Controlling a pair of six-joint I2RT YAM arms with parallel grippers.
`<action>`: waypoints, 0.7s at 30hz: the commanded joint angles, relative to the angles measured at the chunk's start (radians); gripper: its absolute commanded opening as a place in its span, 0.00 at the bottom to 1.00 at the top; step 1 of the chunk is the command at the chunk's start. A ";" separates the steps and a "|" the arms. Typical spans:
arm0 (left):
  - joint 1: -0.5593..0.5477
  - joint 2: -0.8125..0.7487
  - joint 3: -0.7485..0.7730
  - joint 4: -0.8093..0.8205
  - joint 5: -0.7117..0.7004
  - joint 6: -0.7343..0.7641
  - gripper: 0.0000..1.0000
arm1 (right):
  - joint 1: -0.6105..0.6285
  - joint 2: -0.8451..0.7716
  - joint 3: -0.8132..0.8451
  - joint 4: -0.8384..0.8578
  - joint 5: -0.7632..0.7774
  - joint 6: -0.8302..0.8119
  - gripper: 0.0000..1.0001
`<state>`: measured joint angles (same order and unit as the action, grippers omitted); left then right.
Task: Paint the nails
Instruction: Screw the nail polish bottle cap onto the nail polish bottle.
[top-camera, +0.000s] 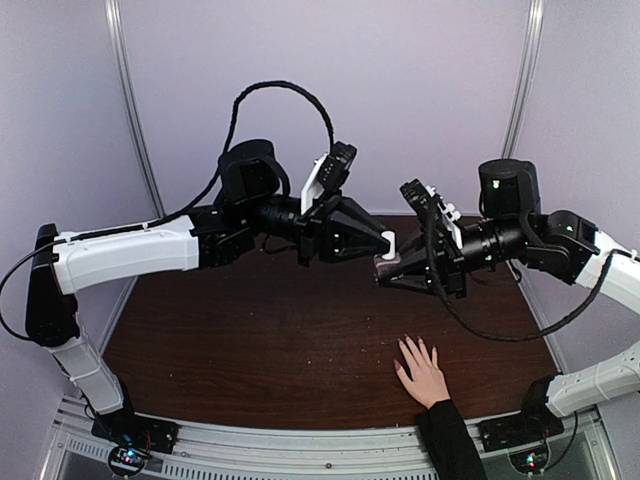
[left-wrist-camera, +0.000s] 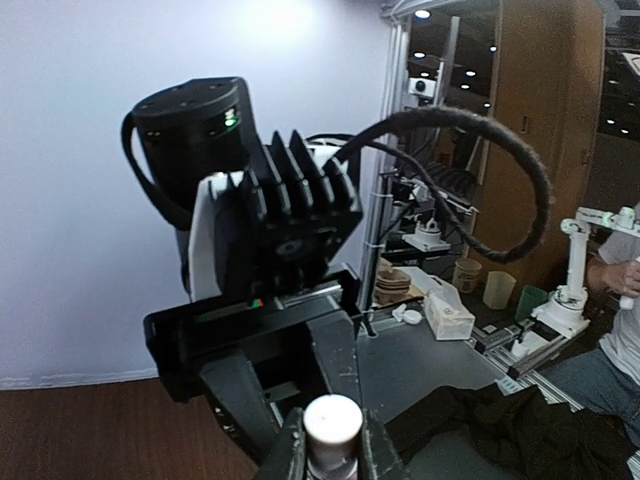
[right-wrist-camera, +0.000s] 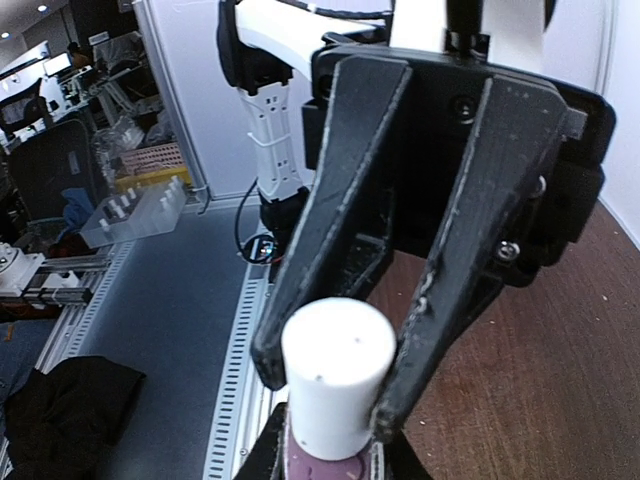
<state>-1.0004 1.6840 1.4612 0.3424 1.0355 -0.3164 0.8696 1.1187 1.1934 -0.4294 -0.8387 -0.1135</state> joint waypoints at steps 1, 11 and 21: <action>-0.048 0.077 -0.005 0.018 0.158 -0.059 0.02 | 0.007 0.015 0.079 0.193 -0.135 -0.009 0.00; 0.010 0.046 -0.060 0.196 0.139 -0.182 0.28 | 0.006 0.019 0.085 0.142 -0.126 -0.037 0.00; 0.096 -0.188 -0.217 0.078 -0.220 -0.066 0.54 | -0.014 -0.025 0.011 0.110 0.059 -0.026 0.00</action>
<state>-0.9150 1.6062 1.2816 0.5034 1.0218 -0.4667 0.8631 1.1213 1.2201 -0.3462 -0.8959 -0.1349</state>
